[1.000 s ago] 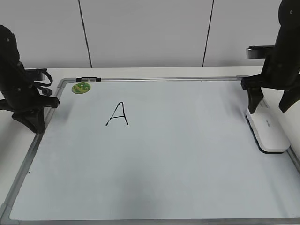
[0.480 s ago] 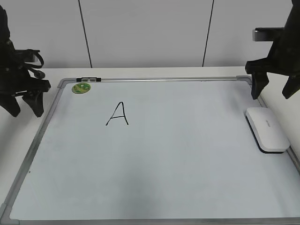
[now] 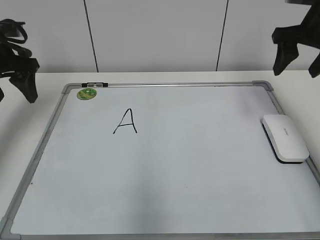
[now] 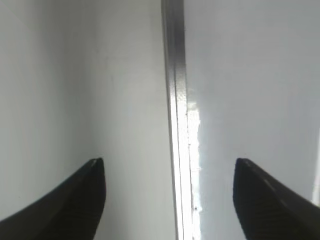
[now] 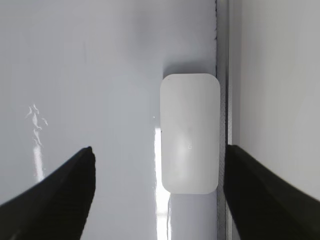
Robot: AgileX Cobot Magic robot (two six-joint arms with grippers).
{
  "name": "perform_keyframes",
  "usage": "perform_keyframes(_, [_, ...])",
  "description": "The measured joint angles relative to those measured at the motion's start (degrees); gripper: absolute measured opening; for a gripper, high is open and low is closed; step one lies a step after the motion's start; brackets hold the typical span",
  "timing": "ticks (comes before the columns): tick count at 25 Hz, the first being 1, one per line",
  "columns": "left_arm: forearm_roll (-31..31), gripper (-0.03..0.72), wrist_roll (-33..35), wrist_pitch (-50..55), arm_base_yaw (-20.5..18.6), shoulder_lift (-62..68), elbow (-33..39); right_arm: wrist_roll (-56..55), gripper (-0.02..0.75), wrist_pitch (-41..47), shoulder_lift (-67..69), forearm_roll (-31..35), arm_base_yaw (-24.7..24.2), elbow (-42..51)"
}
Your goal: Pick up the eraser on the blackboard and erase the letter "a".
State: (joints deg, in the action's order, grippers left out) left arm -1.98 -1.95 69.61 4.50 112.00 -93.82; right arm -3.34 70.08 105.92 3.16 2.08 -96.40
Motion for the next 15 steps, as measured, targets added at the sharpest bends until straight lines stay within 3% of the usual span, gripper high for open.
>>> perform_keyframes(7, [-2.28,0.55,-0.03,0.29,0.1,-7.65,3.58,0.0,0.593,0.47,-6.79,2.74,0.0,0.12])
perform_keyframes(15, [-0.62,0.533,-0.12,0.12,0.1,-23.62,18.33,0.11,0.593,0.61,-18.08,3.66,3.2,11.72])
